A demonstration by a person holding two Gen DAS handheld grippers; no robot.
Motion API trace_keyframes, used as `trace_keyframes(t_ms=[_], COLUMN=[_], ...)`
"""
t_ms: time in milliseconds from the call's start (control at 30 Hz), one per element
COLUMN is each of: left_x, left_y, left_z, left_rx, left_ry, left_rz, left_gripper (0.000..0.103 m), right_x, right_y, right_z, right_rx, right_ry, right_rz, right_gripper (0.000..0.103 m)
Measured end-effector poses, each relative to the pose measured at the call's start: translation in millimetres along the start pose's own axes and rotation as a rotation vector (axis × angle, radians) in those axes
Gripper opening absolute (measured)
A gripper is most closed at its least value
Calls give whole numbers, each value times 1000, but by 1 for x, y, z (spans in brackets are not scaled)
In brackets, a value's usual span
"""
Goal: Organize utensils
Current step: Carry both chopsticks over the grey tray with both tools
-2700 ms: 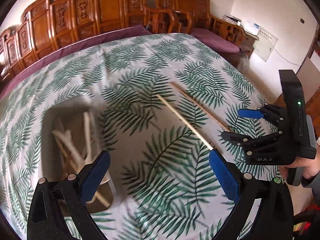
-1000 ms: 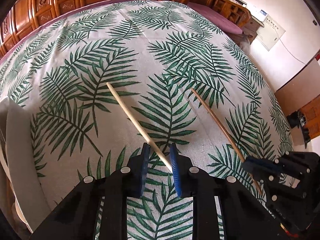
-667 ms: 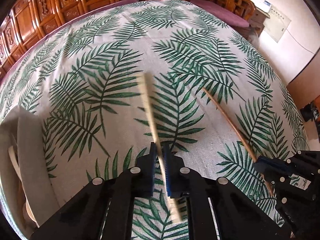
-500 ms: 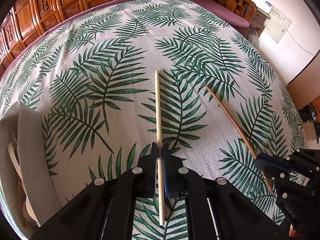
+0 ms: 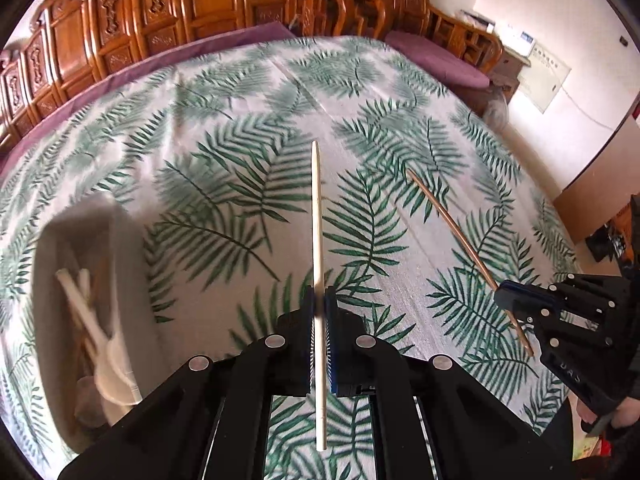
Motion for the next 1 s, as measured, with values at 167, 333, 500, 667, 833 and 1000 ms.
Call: trace_keyframes(t_ms=[167,333,500,667,833,1000], left_x=[-1,-5,-13,-22,-29,-33], left_y=[21,44,73,99,129,152], left_z=[31,54,69,71,68,67], left_rx=[-4,9,21,34,52,66], left_ry=[-48,-89,-113,-117,-115,-116], left_rz=[29,47,91,136,176,209], left_gripper=[4,4,4,4,4,4], right_x=[11,21,25,31,38,46], right_y=[20,47,74,95,114,134], right_z=[12,23,30,29,26,21], right_rx=[11,23,37,53,67,82], right_ry=[-27,-53,-62,-59,-56,-50], right_rz=[17,45,74,104,130,159], right_gripper=[6,6,6,6,6,6])
Point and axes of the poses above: each gripper's, at about its wrist camera, not at the fingertips, and z roughly against the way its jaws point, y to its left, x to its top, the point moved 3 cm from there along -z, roughly the way its jaws point, and after that the axes turned 11 degrees about x, right-handed, at the moved point
